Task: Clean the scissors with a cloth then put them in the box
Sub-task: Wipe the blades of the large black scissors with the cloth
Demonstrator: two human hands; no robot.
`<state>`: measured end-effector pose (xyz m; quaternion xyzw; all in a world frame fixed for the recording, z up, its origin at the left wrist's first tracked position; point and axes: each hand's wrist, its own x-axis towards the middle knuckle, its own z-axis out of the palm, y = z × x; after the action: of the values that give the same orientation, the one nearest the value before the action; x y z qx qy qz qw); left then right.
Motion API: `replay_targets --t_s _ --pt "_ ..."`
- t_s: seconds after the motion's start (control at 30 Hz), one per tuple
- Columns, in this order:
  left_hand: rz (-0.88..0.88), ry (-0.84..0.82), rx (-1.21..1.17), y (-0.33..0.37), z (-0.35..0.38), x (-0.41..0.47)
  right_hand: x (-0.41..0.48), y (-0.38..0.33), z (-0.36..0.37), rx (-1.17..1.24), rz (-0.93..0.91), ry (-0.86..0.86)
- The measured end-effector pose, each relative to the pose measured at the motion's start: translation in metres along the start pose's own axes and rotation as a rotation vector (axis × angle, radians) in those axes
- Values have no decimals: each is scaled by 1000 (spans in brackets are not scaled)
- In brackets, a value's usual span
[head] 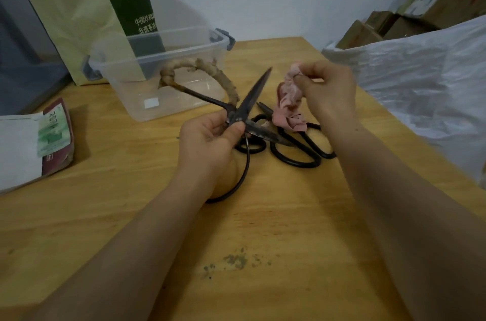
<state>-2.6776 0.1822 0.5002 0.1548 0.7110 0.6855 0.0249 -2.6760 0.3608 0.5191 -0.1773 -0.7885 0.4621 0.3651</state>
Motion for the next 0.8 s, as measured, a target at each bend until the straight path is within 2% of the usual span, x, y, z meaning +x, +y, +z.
replay_targets --t_s 0.1,0.2,0.23,0.27,0.33,0.37,0.43,0.5,0.57,0.63,0.7,0.8 --pt "-19 84 -68 2 -6 4 4 -3 -12 158 62 -47" --pt "-11 112 -84 6 -8 4 5 -14 -25 442 232 -157" --pt "-2 109 -84 6 -8 3 5 -12 -28 371 277 -174" --pt "6 104 -78 7 -8 3 4 -7 -29 145 278 -177" --pt "11 98 -69 8 -8 2 0 0 -29 -383 190 -137" --pt "6 98 -72 8 -8 2 -2 0 -28 -478 111 -111" --pt "-3 98 -82 7 -8 2 -7 -6 -24 -365 11 -133" --pt "0 98 -77 6 -8 3 -11 -11 -18 -333 -15 -257" --pt "10 99 -62 5 -9 4 -13 -11 -14 -489 -13 -407" --pt "7 91 -63 5 -8 4 -13 -9 -14 -651 -2 -475" --pt "-1 79 -70 5 -7 3 -10 -7 -14 -695 -18 -432" --pt "-2 75 -71 2 -5 4 -7 -11 -18 -454 -145 -91"
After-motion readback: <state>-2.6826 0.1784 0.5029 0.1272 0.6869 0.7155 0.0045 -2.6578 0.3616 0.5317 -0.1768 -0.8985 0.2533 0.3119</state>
